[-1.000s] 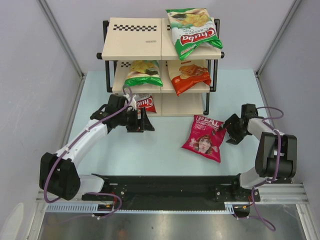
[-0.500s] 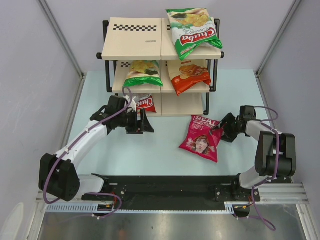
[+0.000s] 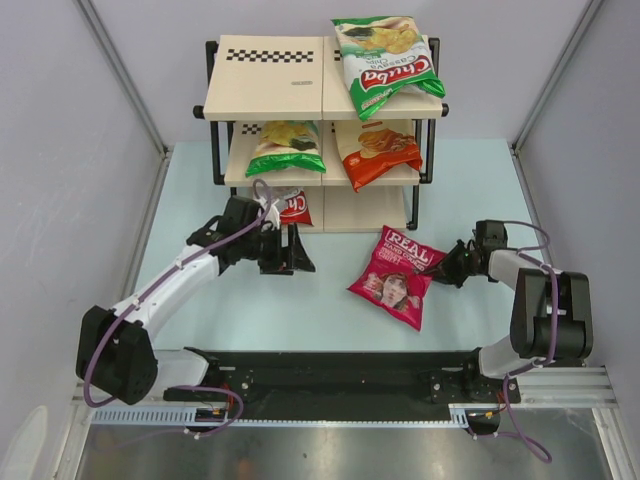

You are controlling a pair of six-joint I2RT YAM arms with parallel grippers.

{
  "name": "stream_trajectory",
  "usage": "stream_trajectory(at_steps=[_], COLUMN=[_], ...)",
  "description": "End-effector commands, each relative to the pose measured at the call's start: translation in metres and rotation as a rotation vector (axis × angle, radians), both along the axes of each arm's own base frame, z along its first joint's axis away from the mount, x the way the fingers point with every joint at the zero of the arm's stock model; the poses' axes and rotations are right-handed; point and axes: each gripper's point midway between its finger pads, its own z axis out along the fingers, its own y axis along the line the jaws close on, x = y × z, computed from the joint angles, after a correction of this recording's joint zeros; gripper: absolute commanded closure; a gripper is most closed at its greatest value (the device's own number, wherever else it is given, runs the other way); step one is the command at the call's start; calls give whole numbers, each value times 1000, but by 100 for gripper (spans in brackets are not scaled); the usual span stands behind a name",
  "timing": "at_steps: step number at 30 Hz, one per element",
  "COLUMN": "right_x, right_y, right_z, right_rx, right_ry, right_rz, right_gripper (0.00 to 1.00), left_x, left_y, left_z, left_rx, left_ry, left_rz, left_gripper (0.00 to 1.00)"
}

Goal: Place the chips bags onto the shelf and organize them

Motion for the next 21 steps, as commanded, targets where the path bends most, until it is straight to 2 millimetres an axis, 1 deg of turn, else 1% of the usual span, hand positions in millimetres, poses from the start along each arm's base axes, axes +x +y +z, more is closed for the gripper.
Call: stream_trajectory(at_steps=[1,2,3,4,5,6,7,8,9,10,11,12,13,15,17,18,20,21], right_x=[-33,-33,-33,-32,-33,-36,-38,-39,-42,-43,-51,-53,-58,-65,-69,-71,-74,-75], right_y=[6,7,8,8,9,9,9,9,10,9,10,8,13,11,13,13,17,19], right_z=[-6,-3,1,7,11,14,21,26,27,37,33,33,33,33,36,35,36,36], right_rx=[6,17,24,20,36,39,31,34,39,53,56,68,72,71,66,54,55,53], right_ry=[100,103,98,74,90,92,65,60,81,51,72,89,95,99,85,85,87,89], right_rz=[-28,-59,-78,-98,-151,-178,-204,-240,-300,-339,-368,-432,-437,-496,-510,-519,-510,-507], right_gripper=[100,100,100,100,100,100,100,100,100,100,100,100,100,100,100,100,100,100], left_x=[-13,-13,-17,-24,-25,-27,-33,-37,-42,-49,-53,-57,-63,-72,-74,-74,-67,-63], left_y=[-9,-12,-15,-17,-21,-22,-20,-20,-19,-20,-20,-21,-24,-25,-30,-32,-40,-43], left_z=[9,10,12,8,9,7,-2,-6,-13,-19,-25,-29,-35,-47,-48,-54,-52,-52], left_rx=[-66,-90,-122,-142,-162,-163,-127,-111,-98,-90,-92,-98,-126,-145,-177,-174,-202,-212], left_ry=[7,7,45,72,72,102,136,162,202,239,286,316,348,439,498,529,538,568], left_rz=[0,3,28,34,38,59,76,83,94,93,111,110,100,126,126,127,125,150], left_gripper=[21,21,21,21,21,21,20,19,18,18,17,17,17,14,12,11,11,11])
